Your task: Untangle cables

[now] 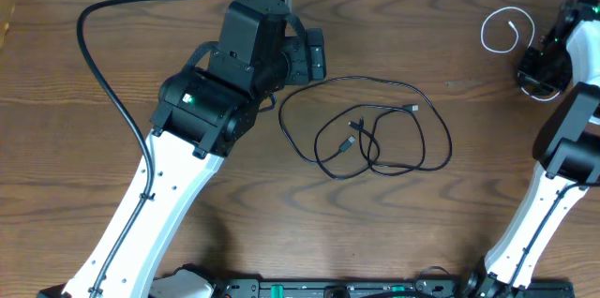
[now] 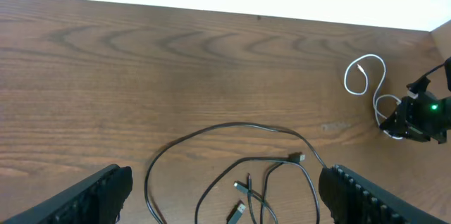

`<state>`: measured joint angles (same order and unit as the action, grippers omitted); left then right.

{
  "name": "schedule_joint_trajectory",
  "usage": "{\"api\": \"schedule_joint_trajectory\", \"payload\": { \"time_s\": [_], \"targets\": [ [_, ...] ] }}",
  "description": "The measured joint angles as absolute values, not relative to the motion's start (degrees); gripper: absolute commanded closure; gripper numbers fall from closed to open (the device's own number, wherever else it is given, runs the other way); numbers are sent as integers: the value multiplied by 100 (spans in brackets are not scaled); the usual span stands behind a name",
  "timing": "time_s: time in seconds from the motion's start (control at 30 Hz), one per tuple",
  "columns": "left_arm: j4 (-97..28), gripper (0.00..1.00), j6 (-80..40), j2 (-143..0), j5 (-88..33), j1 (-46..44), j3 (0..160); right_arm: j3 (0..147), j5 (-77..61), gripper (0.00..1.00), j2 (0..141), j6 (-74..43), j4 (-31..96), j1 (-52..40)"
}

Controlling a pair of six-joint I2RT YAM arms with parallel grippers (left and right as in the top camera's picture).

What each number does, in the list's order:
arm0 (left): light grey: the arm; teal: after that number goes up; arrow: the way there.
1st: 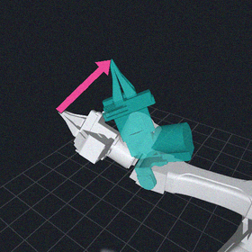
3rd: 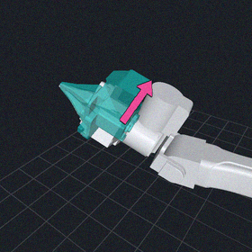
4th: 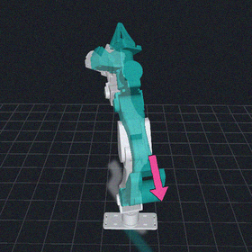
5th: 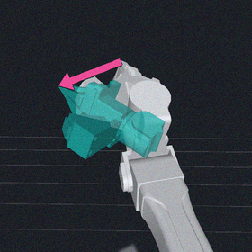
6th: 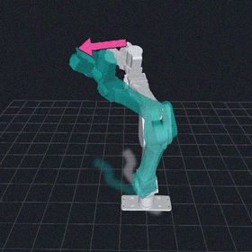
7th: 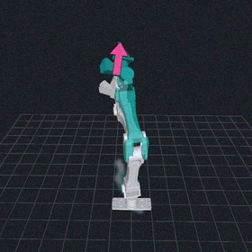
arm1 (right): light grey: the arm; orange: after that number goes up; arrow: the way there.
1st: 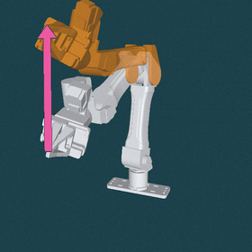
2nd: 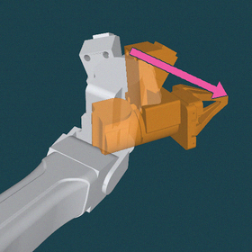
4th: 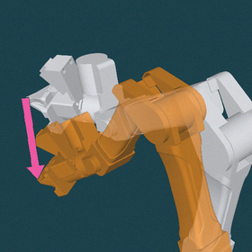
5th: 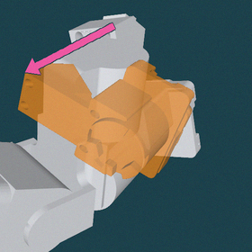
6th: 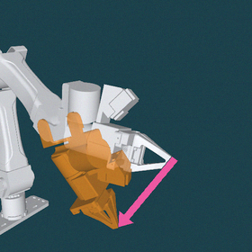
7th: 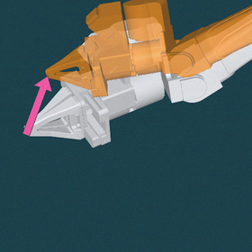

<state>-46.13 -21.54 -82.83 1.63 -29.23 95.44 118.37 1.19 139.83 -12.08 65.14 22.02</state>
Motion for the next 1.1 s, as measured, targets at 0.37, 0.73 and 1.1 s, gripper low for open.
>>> {"api": "schedule_joint_trajectory", "payload": {
  "time_s": [0.37,0.73,1.1],
  "targets": [
    [-4606,10,-2117,-8285,161,-2923,9544,10757,202,84,13749,-1636,3260,2255],
    [-4602,10,-2117,-8289,163,-2923,9544,10156,-95,12,13668,-2292,1538,2255],
    [-4619,10,-2093,-8578,163,-2923,9544,10613,-871,1,11581,-1592,4174,2259]
  ]
}}
